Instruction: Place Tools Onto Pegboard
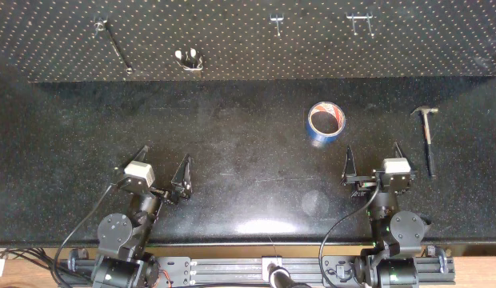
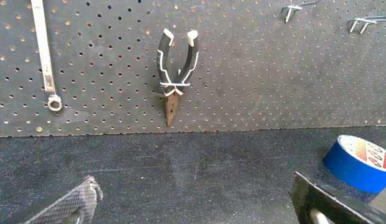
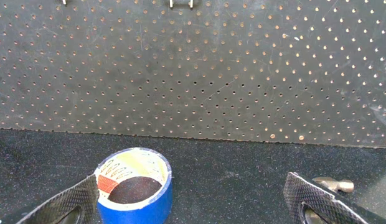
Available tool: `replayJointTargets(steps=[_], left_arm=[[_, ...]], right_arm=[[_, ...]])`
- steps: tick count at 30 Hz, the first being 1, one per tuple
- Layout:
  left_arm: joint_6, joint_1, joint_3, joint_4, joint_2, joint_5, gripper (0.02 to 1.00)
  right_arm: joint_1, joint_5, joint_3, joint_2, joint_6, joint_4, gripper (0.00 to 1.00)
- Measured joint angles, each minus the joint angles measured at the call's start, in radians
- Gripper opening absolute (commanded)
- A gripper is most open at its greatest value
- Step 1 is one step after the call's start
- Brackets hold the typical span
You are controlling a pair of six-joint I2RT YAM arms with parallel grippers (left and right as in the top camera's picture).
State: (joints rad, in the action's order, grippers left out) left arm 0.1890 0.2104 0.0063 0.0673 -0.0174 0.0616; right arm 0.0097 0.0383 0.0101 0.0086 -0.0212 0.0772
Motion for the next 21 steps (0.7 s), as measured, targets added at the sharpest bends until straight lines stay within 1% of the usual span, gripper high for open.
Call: replayJointTargets(steps=[1, 2, 3, 4, 5, 6, 7, 8, 9, 10, 11, 12, 13, 15, 18, 20, 21], left_arm=[[0.0, 0.0, 0.0, 0.0, 0.0, 0.0, 0.991], [0.0, 0.0, 0.0, 0.0, 0.0, 0.0, 0.993], [0.0, 0.001, 0.0, 0.0, 0.001, 0.001, 0.993], [0.001, 0.001, 0.0, 0.001, 0.003, 0.002, 0.993], [0.003, 0.001, 0.0, 0.0, 0.003, 0.004, 0.993], [0.004, 0.001, 0.0, 0.0, 0.005, 0.008, 0.993], [0.007, 0.001, 0.002, -0.002, 0.006, 0.009, 0.993], [0.007, 0.001, 0.001, 0.0, 0.004, 0.011, 0.993], [0.007, 0.001, 0.001, 0.0, 0.005, 0.011, 0.993], [0.007, 0.001, 0.001, 0.0, 0.006, 0.011, 0.993], [0.007, 0.001, 0.001, 0.0, 0.005, 0.011, 0.993], [0.008, 0.001, 0.001, 0.0, 0.005, 0.011, 0.996], [0.007, 0.001, 0.001, 0.0, 0.005, 0.011, 0.993], [0.007, 0.001, 0.001, 0.0, 0.005, 0.011, 0.993], [0.008, 0.001, 0.001, 0.0, 0.005, 0.011, 0.993], [0.008, 0.001, 0.001, 0.0, 0.005, 0.011, 0.993], [0.007, 0.001, 0.001, 0.0, 0.005, 0.011, 0.993]], right_arm=[[0.0, 0.0, 0.034, 0.021, 0.0, 0.066, 0.974], [0.0, 0.012, 0.124, 0.084, -0.01, 0.225, 0.976], [0.0, 0.044, 0.241, 0.205, -0.027, 0.301, 0.976], [-0.001, 0.11, 0.359, 0.334, -0.05, 0.365, 0.976], [0.001, 0.274, 0.586, 0.62, -0.073, 0.413, 0.976], [0.003, 0.39, 0.677, 0.758, -0.08, 0.436, 0.976], [0.005, 0.527, 0.792, 0.957, -0.084, 0.54, 0.976], [0.005, 0.608, 0.837, 1.126, -0.09, 0.538, 0.976], [0.005, 0.634, 0.84, 1.229, -0.094, 0.545, 0.976], [0.005, 0.619, 0.843, 1.281, -0.095, 0.527, 0.976], [0.005, 0.563, 0.849, 1.377, -0.095, 0.511, 0.976], [0.016, 0.536, 0.888, 1.432, -0.094, 0.509, 0.976], [0.035, 0.53, 0.941, 1.481, -0.094, 0.487, 0.976], [0.055, 0.523, 0.974, 1.558, -0.093, 0.487, 0.976], [0.07, 0.489, 0.974, 1.609, -0.093, 0.461, 0.987], [0.079, 0.483, 0.975, 1.641, -0.089, 0.448, 0.969], [0.084, 0.483, 0.976, 1.645, -0.089, 0.446, 0.93]])
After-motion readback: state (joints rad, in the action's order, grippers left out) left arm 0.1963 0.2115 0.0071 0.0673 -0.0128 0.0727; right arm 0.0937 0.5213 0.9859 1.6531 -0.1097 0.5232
